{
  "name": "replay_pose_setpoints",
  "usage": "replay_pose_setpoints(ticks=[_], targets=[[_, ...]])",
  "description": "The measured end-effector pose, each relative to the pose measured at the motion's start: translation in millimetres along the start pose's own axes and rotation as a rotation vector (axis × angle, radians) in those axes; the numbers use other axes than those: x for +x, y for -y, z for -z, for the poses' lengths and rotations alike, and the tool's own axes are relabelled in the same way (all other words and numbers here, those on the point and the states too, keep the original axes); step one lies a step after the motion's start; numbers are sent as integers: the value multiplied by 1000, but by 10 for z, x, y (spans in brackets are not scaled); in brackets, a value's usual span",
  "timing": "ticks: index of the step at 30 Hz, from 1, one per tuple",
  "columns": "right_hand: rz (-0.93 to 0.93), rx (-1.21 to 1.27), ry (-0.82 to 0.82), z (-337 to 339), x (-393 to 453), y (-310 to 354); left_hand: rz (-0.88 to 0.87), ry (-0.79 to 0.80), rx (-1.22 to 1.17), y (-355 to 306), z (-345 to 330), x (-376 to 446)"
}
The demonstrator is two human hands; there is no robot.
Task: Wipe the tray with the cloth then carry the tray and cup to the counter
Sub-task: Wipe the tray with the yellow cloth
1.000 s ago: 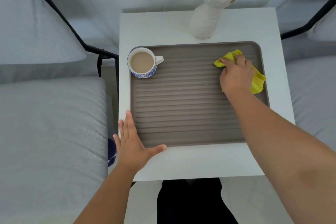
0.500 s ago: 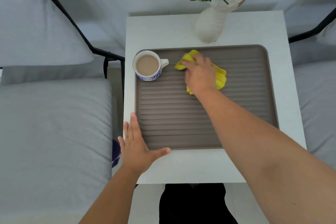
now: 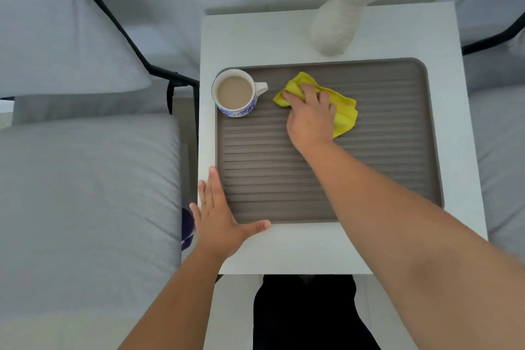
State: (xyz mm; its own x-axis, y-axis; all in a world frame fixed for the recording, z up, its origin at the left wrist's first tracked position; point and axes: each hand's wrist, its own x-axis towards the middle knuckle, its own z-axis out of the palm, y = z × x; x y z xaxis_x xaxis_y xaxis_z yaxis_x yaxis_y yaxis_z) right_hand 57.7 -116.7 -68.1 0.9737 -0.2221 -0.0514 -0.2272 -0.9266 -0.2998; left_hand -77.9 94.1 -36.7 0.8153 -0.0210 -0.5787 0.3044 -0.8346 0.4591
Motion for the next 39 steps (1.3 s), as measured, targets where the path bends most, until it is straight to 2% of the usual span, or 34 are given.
replay_pose_setpoints(ticks=[3, 6, 8, 10, 12, 14, 16, 22, 26, 28, 32, 35, 39], targets=[[100, 12, -32, 38, -228, -343, -4, 0, 8, 9, 1, 8], [57, -49, -156, 158, -449, -944, -13, -1, 22, 9, -4, 7], [-83, -72, -213, 240, -623, -1257, -15, -2, 20, 20, -7, 4], [-302, -66, -243, 279, -737, -1298, -23, -4, 35, 14, -10, 6], [-530, -41, -266, 245, -734, -1096, -27, -2, 46, 9, -17, 15], [-615, 12, -262, 183, -691, -761, -23, 0, 49, -1, -17, 15], [-530, 40, -228, 105, -694, -417, -18, 0, 64, -1, -12, 16], [-105, 25, -80, -117, -835, 336, -8, -10, 53, 6, -28, 26], [180, -68, 16, -100, -772, 184, -14, -18, 61, 8, -30, 21], [259, -97, 19, -24, -743, -31, -11, -14, 57, 8, -28, 18], [164, -108, -35, 168, -775, -629, -20, -7, 47, 11, -21, 1], [38, -101, -140, 270, -851, -1148, -33, -12, 56, 11, -18, -8], [-215, -79, -232, 377, -901, -1489, -36, -13, 67, 4, -12, -6]])
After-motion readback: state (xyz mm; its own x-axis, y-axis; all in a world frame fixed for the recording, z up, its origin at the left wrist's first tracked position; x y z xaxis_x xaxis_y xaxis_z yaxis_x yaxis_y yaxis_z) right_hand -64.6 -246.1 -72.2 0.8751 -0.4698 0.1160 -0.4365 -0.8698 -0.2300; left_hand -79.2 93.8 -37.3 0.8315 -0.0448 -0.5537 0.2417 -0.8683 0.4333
